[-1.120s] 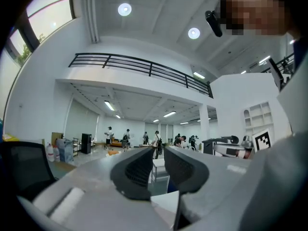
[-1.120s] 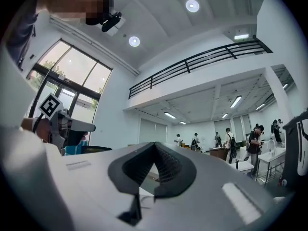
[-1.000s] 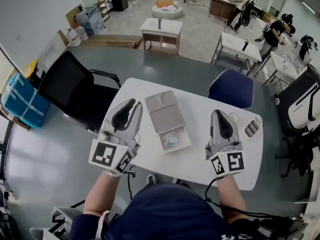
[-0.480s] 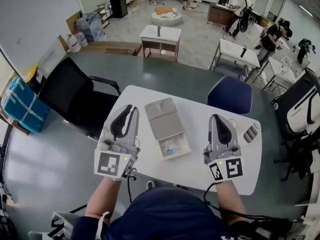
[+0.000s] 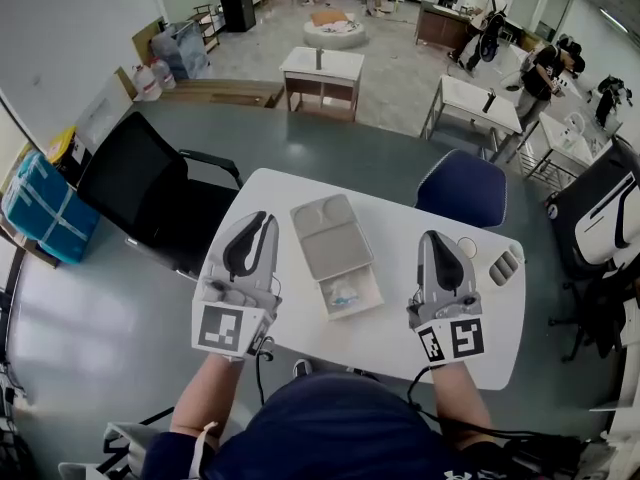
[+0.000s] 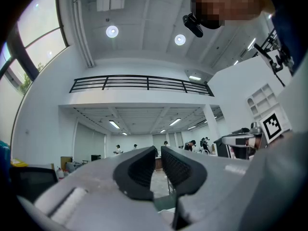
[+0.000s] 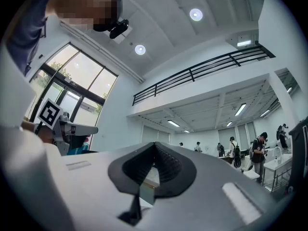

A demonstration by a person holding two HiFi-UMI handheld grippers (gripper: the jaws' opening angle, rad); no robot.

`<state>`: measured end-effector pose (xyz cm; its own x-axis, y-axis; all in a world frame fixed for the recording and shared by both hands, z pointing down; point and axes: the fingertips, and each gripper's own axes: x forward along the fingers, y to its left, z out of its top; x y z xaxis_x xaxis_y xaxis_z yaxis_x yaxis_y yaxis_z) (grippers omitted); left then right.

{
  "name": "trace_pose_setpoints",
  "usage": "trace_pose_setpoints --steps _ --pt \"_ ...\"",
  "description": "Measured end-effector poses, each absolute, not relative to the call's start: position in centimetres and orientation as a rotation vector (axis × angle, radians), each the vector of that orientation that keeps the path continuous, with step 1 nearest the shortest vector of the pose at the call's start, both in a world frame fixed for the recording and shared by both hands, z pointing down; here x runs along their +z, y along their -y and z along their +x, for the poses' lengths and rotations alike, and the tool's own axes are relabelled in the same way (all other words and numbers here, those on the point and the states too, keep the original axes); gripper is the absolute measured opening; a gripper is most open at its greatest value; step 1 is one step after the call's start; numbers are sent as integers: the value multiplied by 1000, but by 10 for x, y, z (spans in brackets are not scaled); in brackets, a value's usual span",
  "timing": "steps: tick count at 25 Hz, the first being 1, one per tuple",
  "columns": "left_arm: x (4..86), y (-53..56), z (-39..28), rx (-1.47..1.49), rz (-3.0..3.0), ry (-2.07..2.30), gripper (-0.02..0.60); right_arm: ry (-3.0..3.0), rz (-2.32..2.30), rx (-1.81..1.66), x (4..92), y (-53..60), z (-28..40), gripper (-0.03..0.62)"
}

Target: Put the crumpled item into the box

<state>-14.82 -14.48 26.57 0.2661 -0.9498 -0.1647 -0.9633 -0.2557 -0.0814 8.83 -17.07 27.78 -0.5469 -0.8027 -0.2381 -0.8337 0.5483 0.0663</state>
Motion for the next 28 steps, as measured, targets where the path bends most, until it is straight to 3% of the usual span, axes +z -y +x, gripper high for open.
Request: trace_pose_setpoints --steps 28 --pt "273 142 -149 122 -2379 -1818 41 -2620 -1351 234 285 167 85 2"
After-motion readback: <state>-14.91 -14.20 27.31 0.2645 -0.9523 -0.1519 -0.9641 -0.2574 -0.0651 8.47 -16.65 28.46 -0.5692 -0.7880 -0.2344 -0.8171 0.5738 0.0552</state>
